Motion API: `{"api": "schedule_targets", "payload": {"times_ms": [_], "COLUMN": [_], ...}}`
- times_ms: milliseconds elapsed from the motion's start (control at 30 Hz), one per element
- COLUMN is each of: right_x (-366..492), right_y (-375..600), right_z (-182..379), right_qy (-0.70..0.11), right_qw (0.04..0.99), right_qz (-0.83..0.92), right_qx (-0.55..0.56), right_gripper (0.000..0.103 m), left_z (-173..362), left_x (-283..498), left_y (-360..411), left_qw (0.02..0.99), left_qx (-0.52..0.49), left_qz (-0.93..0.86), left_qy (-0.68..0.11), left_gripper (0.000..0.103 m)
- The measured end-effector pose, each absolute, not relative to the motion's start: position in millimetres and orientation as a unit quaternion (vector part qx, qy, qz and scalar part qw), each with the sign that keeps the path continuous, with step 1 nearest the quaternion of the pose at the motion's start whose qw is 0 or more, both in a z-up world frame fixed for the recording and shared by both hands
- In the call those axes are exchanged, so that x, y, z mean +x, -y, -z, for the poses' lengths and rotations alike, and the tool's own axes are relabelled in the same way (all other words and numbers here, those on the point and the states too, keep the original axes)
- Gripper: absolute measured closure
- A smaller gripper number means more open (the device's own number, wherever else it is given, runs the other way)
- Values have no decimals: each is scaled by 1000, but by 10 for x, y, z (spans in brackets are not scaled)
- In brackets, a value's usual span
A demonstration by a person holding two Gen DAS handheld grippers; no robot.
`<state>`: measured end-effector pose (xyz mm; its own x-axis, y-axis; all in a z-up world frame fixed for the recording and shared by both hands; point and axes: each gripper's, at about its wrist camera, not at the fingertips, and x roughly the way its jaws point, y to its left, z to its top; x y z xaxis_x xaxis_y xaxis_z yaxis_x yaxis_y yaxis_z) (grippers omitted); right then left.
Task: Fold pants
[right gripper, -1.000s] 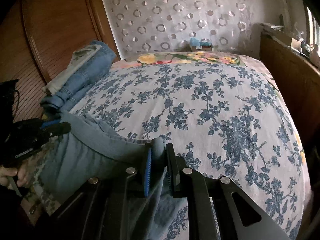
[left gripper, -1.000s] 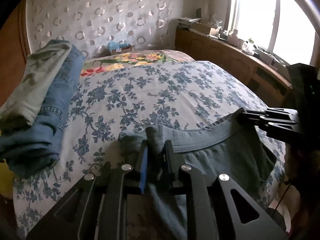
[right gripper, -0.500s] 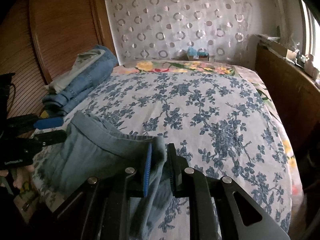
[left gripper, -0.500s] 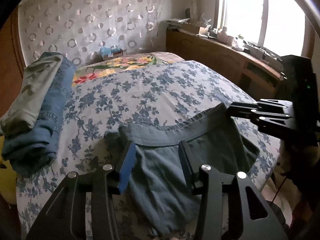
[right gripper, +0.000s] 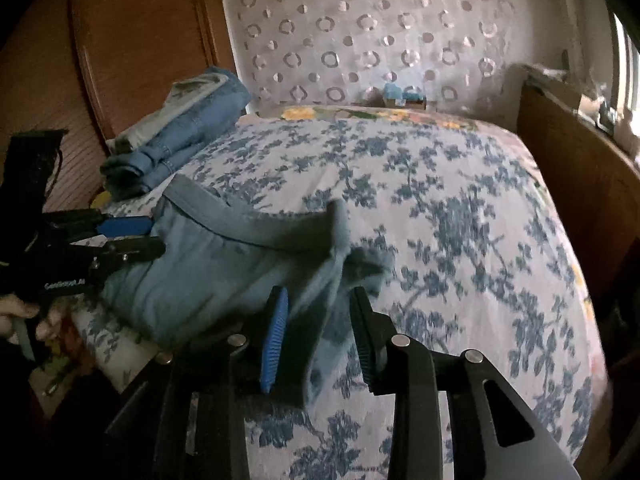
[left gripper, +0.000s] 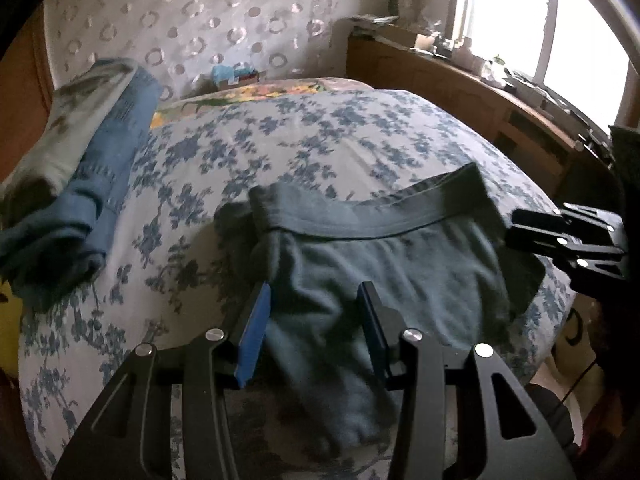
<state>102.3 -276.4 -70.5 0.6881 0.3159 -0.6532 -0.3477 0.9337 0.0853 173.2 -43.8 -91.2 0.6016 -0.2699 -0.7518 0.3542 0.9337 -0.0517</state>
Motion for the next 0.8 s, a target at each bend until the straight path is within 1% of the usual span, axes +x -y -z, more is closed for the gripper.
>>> {"api": "schedule_targets", "payload": {"times_ms": [167, 233, 333, 467, 600, 800], "right_x": [1051, 1091, 1197, 1380, 1496, 1561], "right_y": [2794, 2795, 2797, 2827, 2813, 2731], "right_z": [730, 726, 735, 766, 784, 777], "right_qy": [-364, -366, -374, -393, -398, -396], "right_qw": [913, 912, 909, 901, 904, 906], "right_qz": [-184, -186, -182, -177, -155, -147], "right_qx": [-11, -2, 11, 39, 32, 20], "right_gripper": [62, 57, 53, 51, 51, 50], "left_z": [967, 970, 978, 971, 932, 975], "left_x": [1819, 1857, 1919, 2009, 2062, 2185], "left_y": [309, 288, 297, 290, 249, 251], "left_qw": [890, 889, 886, 882, 882, 881], "left_qx": [31, 26, 25, 17, -3, -3], "left_qz": [169, 170, 173, 180, 185, 174], "left_qy": [-423, -425, -429, -435, -433, -440], "left_gripper": [57, 57, 57, 57, 57, 57]}}
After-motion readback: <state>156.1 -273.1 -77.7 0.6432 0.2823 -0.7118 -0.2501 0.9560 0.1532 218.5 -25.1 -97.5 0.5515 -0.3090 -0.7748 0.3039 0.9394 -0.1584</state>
